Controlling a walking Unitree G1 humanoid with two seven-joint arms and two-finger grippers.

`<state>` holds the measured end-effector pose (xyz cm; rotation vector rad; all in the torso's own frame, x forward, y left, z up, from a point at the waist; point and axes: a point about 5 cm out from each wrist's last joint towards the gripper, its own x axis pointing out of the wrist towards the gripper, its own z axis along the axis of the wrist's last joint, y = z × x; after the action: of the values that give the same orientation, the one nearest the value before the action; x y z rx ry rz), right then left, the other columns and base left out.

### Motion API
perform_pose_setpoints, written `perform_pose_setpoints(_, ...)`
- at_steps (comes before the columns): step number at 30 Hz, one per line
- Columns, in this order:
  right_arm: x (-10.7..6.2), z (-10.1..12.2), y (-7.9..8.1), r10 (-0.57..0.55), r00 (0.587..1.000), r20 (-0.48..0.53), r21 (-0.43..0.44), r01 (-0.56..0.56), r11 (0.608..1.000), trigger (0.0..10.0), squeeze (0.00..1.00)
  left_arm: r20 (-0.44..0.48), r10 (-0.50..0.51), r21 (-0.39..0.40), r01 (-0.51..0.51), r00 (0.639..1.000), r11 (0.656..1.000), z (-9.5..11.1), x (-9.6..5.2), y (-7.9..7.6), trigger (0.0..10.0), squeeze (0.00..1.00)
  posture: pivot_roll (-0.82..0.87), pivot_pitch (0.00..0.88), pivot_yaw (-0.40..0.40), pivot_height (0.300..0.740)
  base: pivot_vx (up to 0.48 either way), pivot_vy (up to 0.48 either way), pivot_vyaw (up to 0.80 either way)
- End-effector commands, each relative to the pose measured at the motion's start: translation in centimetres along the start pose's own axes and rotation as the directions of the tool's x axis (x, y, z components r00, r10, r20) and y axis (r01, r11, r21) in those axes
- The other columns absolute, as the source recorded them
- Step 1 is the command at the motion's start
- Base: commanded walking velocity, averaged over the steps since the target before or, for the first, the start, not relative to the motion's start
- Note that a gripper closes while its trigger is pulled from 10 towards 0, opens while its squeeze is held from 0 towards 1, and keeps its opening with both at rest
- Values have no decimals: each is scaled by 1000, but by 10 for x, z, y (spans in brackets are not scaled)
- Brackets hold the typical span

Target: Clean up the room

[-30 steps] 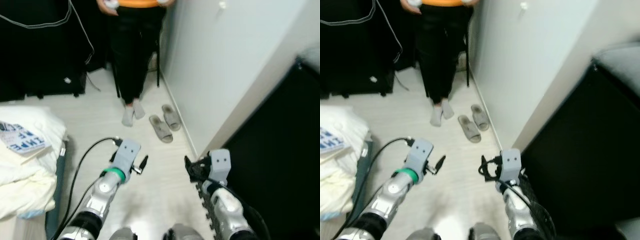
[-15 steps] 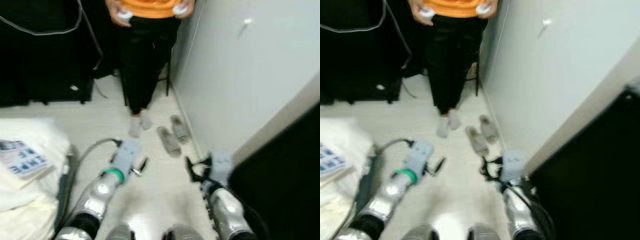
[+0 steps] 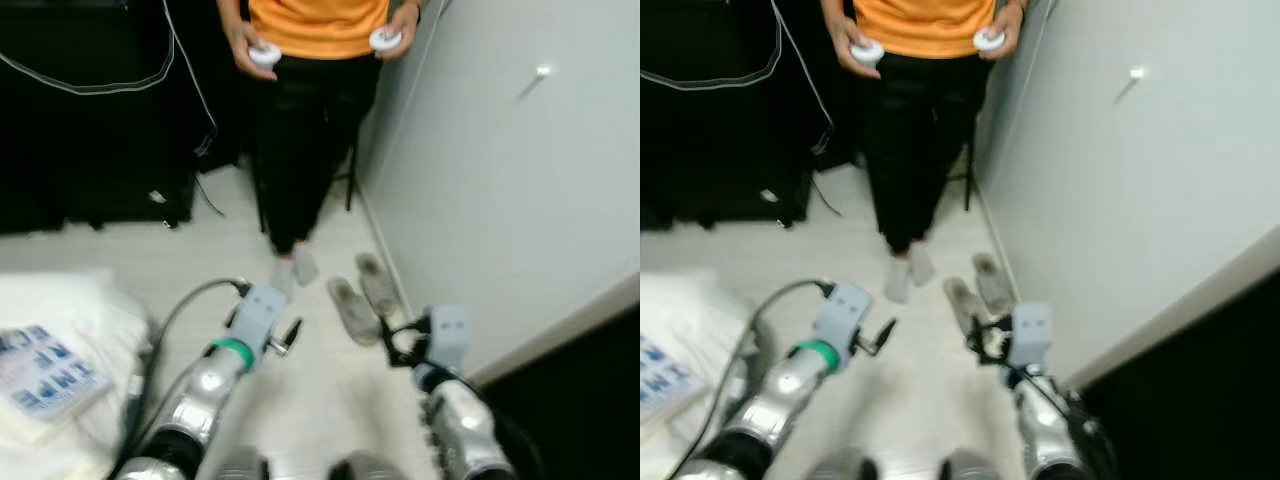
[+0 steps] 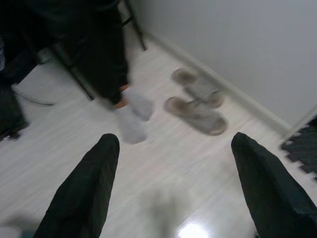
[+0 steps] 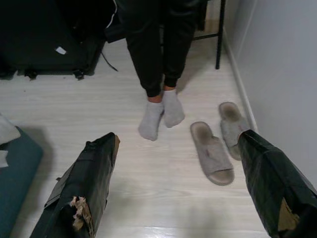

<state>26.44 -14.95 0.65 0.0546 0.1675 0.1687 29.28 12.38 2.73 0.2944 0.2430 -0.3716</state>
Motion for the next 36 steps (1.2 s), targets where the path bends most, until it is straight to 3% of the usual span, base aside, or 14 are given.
perform_pose_setpoints(1,-3,-2,-11,-33,999,-15,-7,33,999,10000,0,-6,-28,6,28,1000,1000,-1,1,-8,10000,0,0,47,12,724,431,0,0)
perform_pose_setpoints(13,-5,-10,-6,-5,997,-75,3,5,1000,10000,0,-15,-35,19,35,999,999,-3,0,-7,10000,0,5,56,17,724,431,0,0)
perform_pose_setpoints(26,-18,-28,-20,-65,984,-163,-46,59,997,10000,0,-139,-22,42,28,990,999,-33,-12,-1,10000,0,10,69,13,724,418,0,0)
perform_pose_setpoints(33,-26,-39,-26,-93,969,-230,-66,80,995,10000,0,-226,-51,24,58,973,998,-50,-19,0,10000,0,13,74,11,724,0,0,357)
perform_pose_setpoints(36,-35,-49,-27,-93,954,-284,-66,77,995,10000,0,-308,-58,20,68,950,998,-69,-30,0,10000,0,13,74,11,724,0,0,779)
